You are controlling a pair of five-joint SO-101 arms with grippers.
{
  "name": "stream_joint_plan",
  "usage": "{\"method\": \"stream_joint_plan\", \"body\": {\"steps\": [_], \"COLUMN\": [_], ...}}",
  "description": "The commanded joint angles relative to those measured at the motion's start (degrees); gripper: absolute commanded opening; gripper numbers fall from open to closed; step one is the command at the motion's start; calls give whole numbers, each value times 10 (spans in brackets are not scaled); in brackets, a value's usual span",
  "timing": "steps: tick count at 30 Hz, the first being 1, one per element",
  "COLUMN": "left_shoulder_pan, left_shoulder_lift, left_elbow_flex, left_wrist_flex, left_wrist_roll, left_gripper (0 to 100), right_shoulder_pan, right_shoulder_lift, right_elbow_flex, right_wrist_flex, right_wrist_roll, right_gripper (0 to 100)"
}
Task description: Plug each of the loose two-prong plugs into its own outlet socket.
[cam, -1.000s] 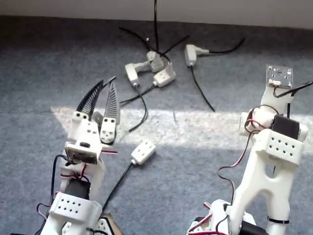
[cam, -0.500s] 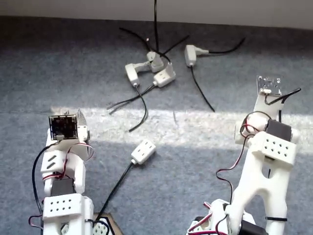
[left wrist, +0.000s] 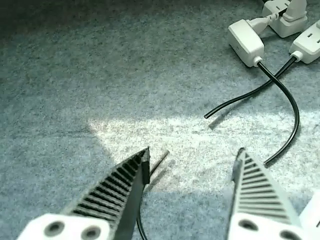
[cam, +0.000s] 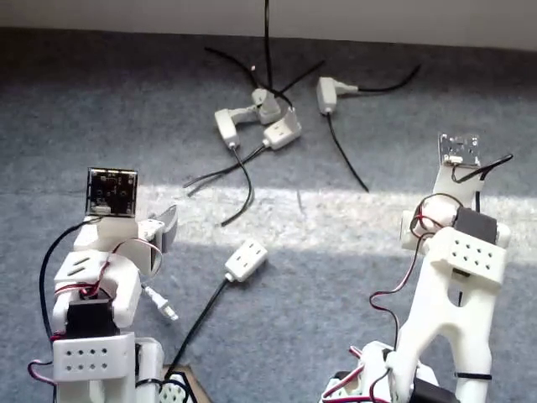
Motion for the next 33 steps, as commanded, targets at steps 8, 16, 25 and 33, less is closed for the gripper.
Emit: {"method": "stream_joint_plan", "body": {"steps": [8,16,25,33], "left_shoulder_pan": [-113,-137,-182,-153], "left_shoulder_lift": [147,326,336,337], "left_elbow_flex": [-70,-113,-109,-91], "left_wrist_flex": [-6,53,162,171], "left_wrist_roll": [1,3,2,3], "left_gripper": [267,266,269,267], "right_shoulder_pan": [-15,-95,-190,-197], "right_shoulder_lift": [-1,-3,-3,-2], "right_elbow_flex": [0,-6,-87,-106], "right_wrist_flex": [-6,29,142,150], "right_wrist_roll": [7,7,2,-57], "right_gripper": [245,245,245,245]}}
